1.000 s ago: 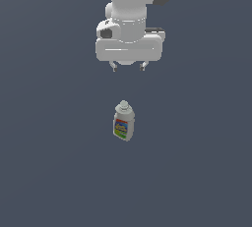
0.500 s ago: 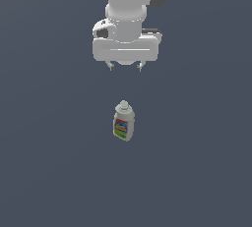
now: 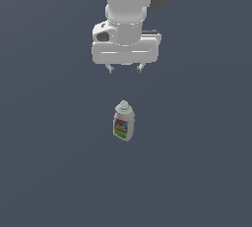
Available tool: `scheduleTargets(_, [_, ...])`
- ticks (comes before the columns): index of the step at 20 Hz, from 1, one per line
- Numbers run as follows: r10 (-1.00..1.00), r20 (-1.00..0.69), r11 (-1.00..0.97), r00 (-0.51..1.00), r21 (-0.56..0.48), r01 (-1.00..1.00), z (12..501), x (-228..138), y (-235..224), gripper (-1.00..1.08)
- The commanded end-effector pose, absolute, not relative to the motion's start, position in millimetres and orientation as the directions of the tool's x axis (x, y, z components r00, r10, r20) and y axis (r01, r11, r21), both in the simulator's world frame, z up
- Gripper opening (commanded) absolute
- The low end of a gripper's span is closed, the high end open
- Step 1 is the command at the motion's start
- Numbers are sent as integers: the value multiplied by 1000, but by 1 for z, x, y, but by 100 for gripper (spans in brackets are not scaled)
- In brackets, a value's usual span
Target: Pick up the object and move it to a goal position.
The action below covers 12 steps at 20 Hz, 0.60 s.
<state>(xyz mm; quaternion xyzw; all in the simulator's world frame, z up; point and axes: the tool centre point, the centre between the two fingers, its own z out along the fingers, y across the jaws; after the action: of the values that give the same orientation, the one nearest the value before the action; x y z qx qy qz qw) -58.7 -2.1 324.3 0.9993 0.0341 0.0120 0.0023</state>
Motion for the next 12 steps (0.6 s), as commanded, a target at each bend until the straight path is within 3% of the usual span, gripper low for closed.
scheduleTargets(1, [108, 22, -994, 994, 7, 108, 323, -54, -2, 100])
scheduleTargets(12, [362, 12, -932, 932, 12, 362, 313, -27, -5, 100])
